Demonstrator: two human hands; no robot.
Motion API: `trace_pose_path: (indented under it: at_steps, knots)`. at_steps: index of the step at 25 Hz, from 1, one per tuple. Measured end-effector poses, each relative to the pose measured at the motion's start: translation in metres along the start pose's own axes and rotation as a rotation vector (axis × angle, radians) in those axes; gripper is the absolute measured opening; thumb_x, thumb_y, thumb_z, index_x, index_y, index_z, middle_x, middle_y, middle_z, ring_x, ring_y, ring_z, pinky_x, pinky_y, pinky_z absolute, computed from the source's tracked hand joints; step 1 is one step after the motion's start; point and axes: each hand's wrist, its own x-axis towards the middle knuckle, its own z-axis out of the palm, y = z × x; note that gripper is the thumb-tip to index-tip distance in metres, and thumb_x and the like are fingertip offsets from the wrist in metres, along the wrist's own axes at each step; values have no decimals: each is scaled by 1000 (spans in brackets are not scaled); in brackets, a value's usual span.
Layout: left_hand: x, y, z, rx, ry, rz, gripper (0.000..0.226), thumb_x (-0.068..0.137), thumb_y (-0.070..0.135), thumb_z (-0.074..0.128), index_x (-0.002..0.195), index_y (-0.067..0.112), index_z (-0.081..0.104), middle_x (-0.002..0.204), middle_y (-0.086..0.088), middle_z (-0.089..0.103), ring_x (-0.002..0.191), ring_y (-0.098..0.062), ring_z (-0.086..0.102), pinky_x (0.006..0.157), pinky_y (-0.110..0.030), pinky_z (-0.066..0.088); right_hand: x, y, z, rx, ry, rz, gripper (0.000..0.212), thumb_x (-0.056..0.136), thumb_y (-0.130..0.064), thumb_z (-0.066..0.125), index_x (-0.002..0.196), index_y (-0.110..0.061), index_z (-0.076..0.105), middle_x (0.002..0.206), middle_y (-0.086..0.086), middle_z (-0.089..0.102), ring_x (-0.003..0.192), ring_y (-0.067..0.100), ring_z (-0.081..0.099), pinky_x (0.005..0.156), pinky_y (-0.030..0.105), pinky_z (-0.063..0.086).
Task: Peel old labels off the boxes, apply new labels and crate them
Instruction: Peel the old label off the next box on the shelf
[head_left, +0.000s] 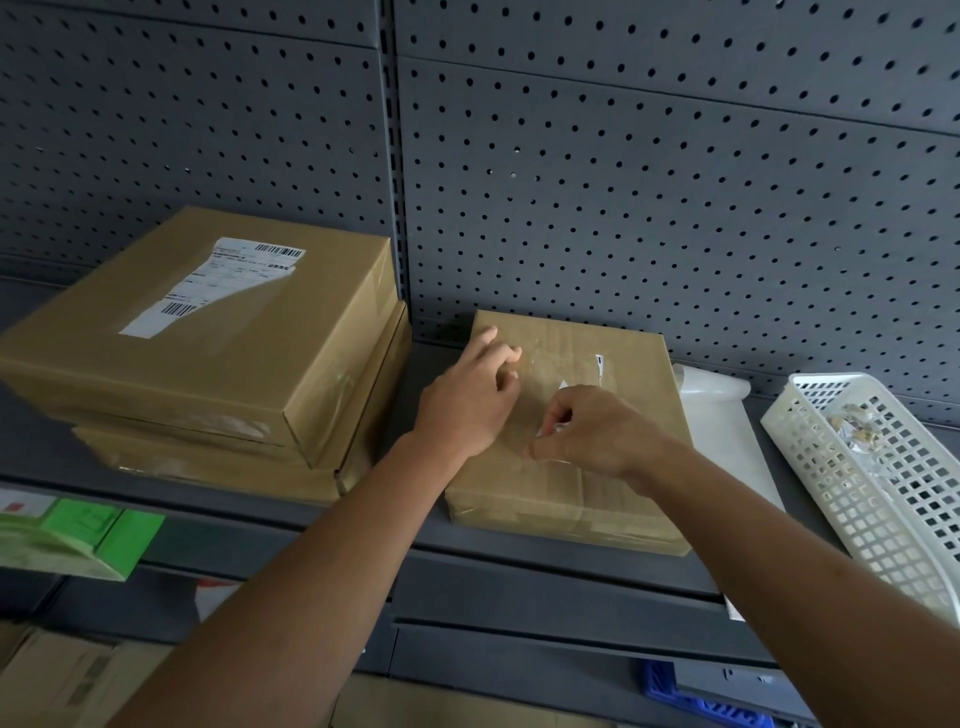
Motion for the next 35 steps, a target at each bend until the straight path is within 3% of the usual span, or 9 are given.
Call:
trace_pose_path:
  at_steps: [7, 12, 16, 19, 24, 28, 32, 35]
  knots:
    - [-2, 1, -1, -3, -6, 9, 38, 105, 37, 35, 141, 36, 47, 164, 18, 15, 125, -15, 54, 95, -40, 39, 1, -2, 0, -20, 43, 32, 17, 81, -18, 70, 97, -10, 66, 99, 0, 60, 83, 12, 56, 67, 24, 45]
    - [0, -1, 0, 0, 2, -5, 37, 105, 37, 35, 140, 37, 47, 164, 20, 15, 123, -15, 56, 98, -43, 39, 0, -8, 3, -53, -24, 26, 23, 79, -22, 75, 95, -10, 62, 101, 2, 60, 92, 17, 59, 71, 27, 48]
    - [-1, 0, 0, -3, -4, 12, 37, 105, 36, 34, 140, 35, 48, 164, 18, 16, 120, -15, 57, 91, -39, 37, 1, -3, 1, -2, 56, 39, 18, 81, -20, 70, 95, -10, 63, 104, 1, 62, 93, 17, 60, 78, 30, 51]
    - [-1, 2, -2, 4, -1, -1, 38, 105, 37, 34, 141, 36, 47, 164, 19, 15, 124, -16, 54, 95, -41, 39, -1, -8, -2, -1, -18, 39, 22, 80, -20, 72, 94, -7, 62, 98, 2, 61, 85, 15, 57, 73, 27, 48]
    - [-2, 2, -3, -1, -8, -6, 38, 105, 37, 34, 141, 36, 47, 164, 19, 15, 126, -18, 54, 94, -42, 40, 0, -7, 3, -37, 27, 45, 20, 80, -19, 72, 96, -11, 62, 106, 4, 62, 96, 18, 60, 81, 32, 51]
    - [-2, 2, -4, -15, -3, 7, 38, 105, 37, 34, 141, 35, 48, 164, 18, 15, 121, -16, 56, 88, -37, 36, -5, 3, -4, 85, 35, -14, 20, 80, -25, 74, 94, -15, 63, 103, -4, 60, 96, 10, 57, 74, 26, 46]
    - [-2, 2, -3, -22, 5, -4, 38, 105, 35, 35, 141, 35, 48, 164, 18, 16, 127, -19, 53, 93, -39, 36, -14, -1, 5, -138, 91, -103, 18, 80, -28, 73, 90, -22, 59, 95, -5, 60, 82, 12, 59, 63, 25, 49]
    - [-1, 2, -3, -35, -5, -4, 39, 104, 35, 36, 141, 34, 48, 164, 18, 16, 130, -21, 50, 95, -40, 36, -16, -11, 14, -246, 125, -154, 14, 85, -22, 68, 91, -22, 56, 97, -3, 58, 73, 10, 56, 54, 19, 41]
